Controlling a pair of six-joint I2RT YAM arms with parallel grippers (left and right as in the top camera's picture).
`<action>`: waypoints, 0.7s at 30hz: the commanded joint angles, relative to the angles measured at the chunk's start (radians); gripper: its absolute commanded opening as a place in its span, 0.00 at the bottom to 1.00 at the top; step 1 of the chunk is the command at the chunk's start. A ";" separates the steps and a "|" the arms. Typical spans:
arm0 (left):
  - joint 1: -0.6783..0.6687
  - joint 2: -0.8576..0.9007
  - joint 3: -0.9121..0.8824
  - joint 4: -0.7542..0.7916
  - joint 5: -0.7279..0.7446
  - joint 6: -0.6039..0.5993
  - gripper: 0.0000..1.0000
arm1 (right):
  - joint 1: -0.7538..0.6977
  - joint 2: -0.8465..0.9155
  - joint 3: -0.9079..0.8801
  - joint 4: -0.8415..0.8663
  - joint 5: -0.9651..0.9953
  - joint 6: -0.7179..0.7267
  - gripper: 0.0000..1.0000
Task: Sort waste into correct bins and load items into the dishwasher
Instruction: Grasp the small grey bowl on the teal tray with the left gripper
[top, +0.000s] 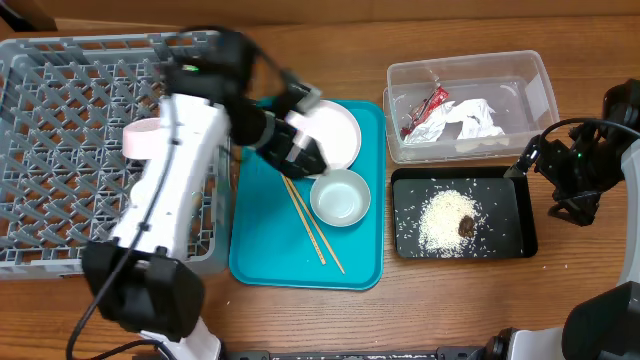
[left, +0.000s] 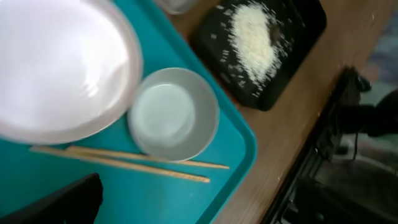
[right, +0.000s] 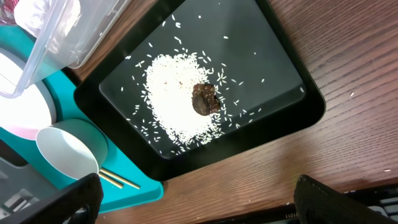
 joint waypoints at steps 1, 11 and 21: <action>-0.130 0.029 0.001 0.010 -0.111 -0.059 1.00 | -0.003 -0.021 0.008 0.001 0.020 -0.008 1.00; -0.421 0.111 -0.041 0.117 -0.562 -0.574 1.00 | -0.003 -0.021 0.008 0.001 0.034 -0.008 1.00; -0.479 0.341 -0.066 0.136 -0.564 -0.573 0.79 | -0.003 -0.021 0.008 0.002 0.034 -0.008 1.00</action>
